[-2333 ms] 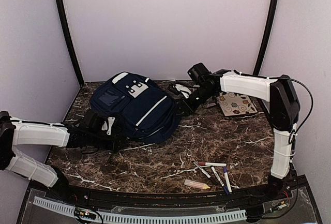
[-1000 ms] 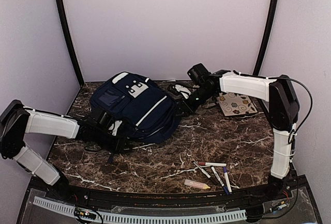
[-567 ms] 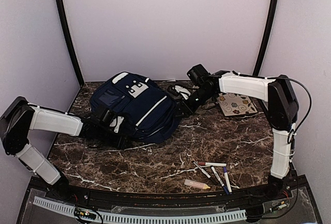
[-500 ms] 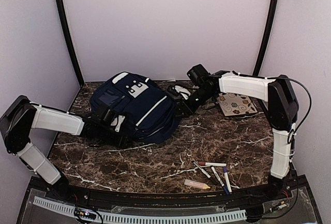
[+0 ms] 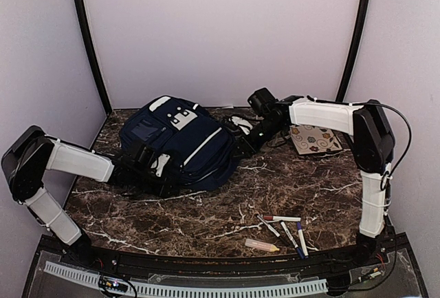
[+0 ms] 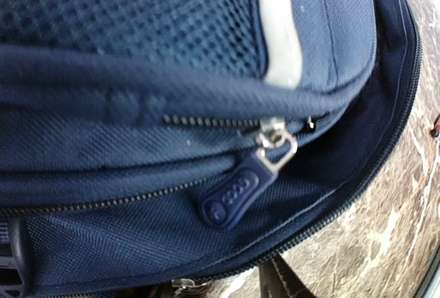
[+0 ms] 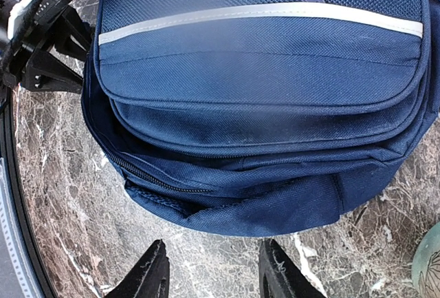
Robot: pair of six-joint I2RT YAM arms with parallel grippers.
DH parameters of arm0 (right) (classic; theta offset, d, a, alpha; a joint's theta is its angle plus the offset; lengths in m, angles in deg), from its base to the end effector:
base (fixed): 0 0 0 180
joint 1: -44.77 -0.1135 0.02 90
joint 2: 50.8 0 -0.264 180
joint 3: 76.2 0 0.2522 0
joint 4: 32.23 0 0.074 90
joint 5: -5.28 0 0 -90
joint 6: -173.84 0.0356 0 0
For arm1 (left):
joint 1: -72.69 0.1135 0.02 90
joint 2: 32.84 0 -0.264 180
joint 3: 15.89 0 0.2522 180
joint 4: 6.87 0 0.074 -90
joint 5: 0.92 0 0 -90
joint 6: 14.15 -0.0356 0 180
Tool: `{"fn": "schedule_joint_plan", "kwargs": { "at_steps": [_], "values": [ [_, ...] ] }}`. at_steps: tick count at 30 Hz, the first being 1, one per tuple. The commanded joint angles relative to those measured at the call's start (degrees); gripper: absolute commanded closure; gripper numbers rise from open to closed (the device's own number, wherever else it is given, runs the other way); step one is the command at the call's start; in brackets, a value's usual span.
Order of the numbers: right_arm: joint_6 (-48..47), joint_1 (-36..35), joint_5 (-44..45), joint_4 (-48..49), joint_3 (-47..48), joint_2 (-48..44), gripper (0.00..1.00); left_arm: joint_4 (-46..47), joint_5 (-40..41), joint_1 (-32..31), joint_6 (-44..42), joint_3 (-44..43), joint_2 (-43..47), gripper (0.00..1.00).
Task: Pack the student bag
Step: Grab the largest pocket of the student bag.
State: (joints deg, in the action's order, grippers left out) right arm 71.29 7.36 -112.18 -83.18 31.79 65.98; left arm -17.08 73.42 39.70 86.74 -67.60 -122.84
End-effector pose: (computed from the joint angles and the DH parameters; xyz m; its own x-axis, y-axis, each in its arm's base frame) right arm 0.3406 0.2812 0.2194 -0.5124 -0.6347 -0.5784 -0.8554 0.4362 0.2793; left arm 0.2378 -0.1658 0.1401 -0.7443 0.2663 -0.6125 0.5435 0.7745 -0.3237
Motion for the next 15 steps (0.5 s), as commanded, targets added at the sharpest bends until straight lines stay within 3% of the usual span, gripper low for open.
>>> {"fn": "schedule_joint_plan", "kwargs": {
  "at_steps": [1,15],
  "values": [
    [-0.3,0.0,-1.3,1.0,-0.3,0.6,0.55,2.5,-0.3,0.2,1.0,2.6,1.4,0.63],
    [-0.2,-1.0,-0.8,1.0,0.1,1.2,0.56,3.5,1.6,0.2,4.1,6.7,4.6,0.94]
  ]
}}
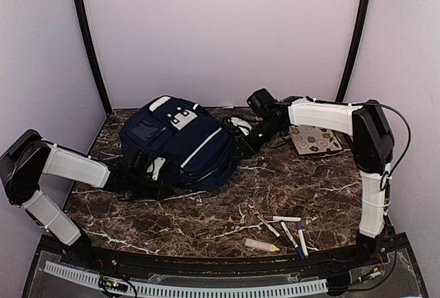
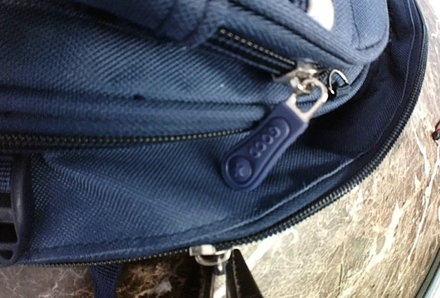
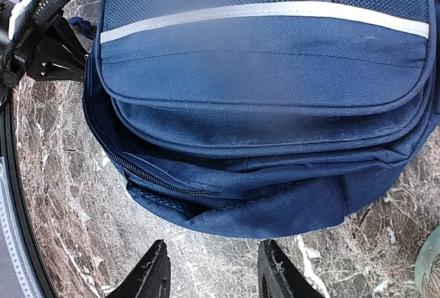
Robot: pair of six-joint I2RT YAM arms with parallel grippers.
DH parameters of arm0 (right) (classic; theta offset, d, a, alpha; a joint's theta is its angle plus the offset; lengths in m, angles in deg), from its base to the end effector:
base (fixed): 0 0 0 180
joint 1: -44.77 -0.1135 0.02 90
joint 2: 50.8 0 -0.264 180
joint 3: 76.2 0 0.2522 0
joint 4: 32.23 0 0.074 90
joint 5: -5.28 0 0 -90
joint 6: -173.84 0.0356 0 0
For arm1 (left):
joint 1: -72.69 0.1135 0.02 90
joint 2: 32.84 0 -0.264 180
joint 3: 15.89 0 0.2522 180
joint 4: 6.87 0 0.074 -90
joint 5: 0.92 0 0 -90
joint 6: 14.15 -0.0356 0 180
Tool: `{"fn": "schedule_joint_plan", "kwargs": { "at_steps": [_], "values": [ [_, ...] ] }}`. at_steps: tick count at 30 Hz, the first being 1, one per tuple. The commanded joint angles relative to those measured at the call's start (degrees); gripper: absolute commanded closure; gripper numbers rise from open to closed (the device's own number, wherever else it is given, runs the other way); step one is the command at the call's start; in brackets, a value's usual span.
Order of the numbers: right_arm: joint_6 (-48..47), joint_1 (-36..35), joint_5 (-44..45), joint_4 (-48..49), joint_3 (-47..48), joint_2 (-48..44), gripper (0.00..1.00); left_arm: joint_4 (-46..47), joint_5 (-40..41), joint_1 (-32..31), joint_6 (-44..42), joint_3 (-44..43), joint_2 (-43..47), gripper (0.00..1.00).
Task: Pack the student bag
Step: Grab the largest pocket of the student bag.
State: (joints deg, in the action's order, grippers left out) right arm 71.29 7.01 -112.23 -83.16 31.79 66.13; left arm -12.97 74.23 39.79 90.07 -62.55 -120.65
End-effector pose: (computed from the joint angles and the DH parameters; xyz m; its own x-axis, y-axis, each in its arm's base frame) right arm 0.3391 0.2835 0.2184 -0.5096 -0.6385 -0.5768 -0.8576 0.4308 0.2809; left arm 0.2246 -0.1562 0.1317 -0.7625 0.2105 -0.6118 0.4991 0.7931 -0.3492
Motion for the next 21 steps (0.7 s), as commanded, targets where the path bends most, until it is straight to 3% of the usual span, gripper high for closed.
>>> {"fn": "schedule_joint_plan", "kwargs": {
  "at_steps": [1,11,21],
  "values": [
    [-0.2,-0.7,-0.7,1.0,0.1,0.9,0.56,-0.7,0.6,0.1,0.7,1.7,2.8,0.96],
    [0.1,-5.2,1.0,2.0,6.9,1.2,0.59,-5.1,-1.4,0.0,1.9,2.7,7.6,1.0],
    [3.2,-9.4,-1.2,-1.5,28.5,21.3,0.62,-11.2,-2.3,-3.7,4.9,3.2,12.7,1.0]
  ]
}}
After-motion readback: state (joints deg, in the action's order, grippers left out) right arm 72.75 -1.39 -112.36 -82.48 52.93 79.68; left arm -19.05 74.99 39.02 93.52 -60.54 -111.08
